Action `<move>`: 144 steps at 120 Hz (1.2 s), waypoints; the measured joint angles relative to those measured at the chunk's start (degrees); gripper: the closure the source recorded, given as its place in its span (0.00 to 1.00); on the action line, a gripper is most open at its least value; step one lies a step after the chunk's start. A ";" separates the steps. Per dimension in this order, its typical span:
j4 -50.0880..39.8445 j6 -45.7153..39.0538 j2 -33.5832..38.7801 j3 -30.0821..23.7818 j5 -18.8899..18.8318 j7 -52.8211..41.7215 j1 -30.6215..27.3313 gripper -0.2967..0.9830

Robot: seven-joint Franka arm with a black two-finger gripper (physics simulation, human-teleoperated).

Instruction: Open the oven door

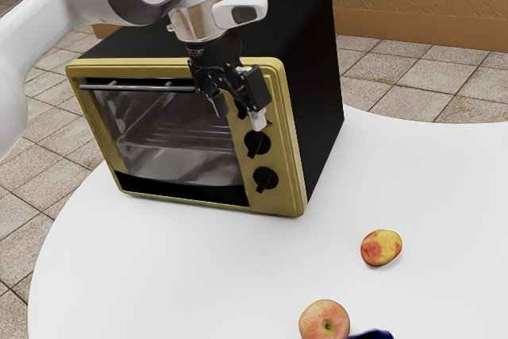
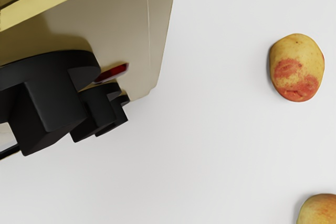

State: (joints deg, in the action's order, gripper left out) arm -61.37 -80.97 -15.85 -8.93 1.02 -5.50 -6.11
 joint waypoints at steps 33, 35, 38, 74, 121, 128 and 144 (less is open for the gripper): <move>0.22 0.77 8.59 0.01 -0.64 0.30 -0.21 0.23; 0.02 1.55 11.45 -0.31 -0.63 -1.62 -0.39 0.23; -0.10 3.26 14.45 -0.67 -1.02 -4.56 -0.16 0.23; -51.77 -16.66 58.89 15.97 0.58 -40.75 2.49 0.23; -47.11 -34.66 39.56 30.94 1.86 -74.08 6.87 0.23; -47.59 -39.02 38.09 31.08 1.99 -77.46 7.92 0.23; -47.83 -46.22 36.30 31.16 1.71 -84.10 9.40 0.23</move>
State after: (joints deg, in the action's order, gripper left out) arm -109.20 -127.19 20.45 22.23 2.73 -89.60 3.29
